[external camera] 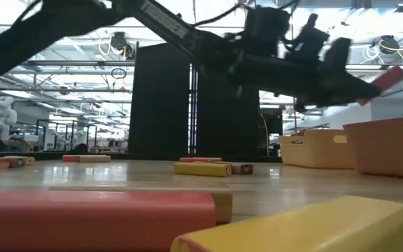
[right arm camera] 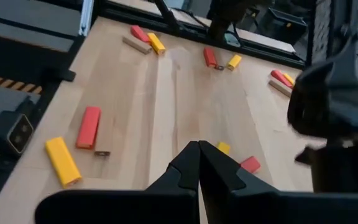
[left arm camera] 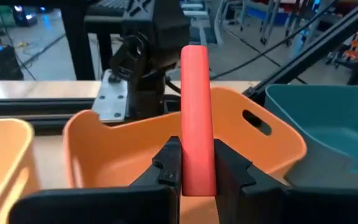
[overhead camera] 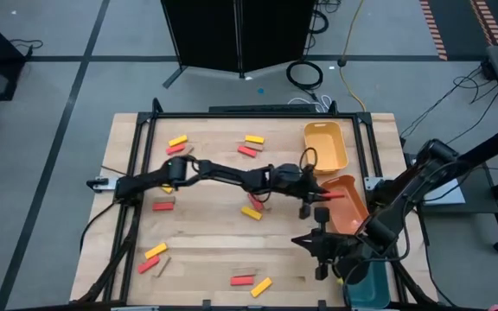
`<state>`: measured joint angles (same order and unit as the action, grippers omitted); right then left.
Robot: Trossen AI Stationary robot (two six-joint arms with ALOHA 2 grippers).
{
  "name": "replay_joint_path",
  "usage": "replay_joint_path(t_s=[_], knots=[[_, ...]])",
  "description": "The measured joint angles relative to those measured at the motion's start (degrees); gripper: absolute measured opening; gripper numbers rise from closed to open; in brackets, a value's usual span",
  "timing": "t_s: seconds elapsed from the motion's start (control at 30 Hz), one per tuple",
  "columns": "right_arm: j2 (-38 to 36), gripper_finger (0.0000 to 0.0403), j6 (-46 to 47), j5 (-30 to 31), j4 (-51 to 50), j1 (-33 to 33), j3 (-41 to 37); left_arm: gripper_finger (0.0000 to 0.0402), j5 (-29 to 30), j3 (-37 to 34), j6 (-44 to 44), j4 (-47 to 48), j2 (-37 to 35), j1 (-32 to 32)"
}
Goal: Sort blocks
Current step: Put the red block into the orange bin
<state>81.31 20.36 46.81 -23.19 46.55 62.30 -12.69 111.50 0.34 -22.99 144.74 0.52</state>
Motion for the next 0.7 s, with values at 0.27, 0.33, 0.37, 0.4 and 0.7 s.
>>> replay_joint_path(t_s=[0.27,0.33,0.37,0.4,0.7], knots=[[-0.60,0.0000,1.24,-0.29,0.09,0.60,0.00,0.0051,0.12,9.08,0.02,3.25,5.40,-0.92],[-0.60,0.0000,1.27,-0.29,0.09,0.60,0.00,0.0068,0.74,9.10,-0.02,3.26,5.40,-0.96],[-0.60,0.0000,1.17,-0.29,0.04,0.60,0.00,0.0079,0.77,9.10,-0.01,3.50,5.48,-0.97],[-0.60,0.0000,0.86,-0.29,-0.03,0.60,0.00,0.0091,0.80,9.09,0.00,3.76,5.54,-0.97],[-0.60,0.0000,-2.40,-0.11,-0.53,0.57,0.00,0.0174,2.43,9.00,-1.48,7.44,4.59,0.30]])
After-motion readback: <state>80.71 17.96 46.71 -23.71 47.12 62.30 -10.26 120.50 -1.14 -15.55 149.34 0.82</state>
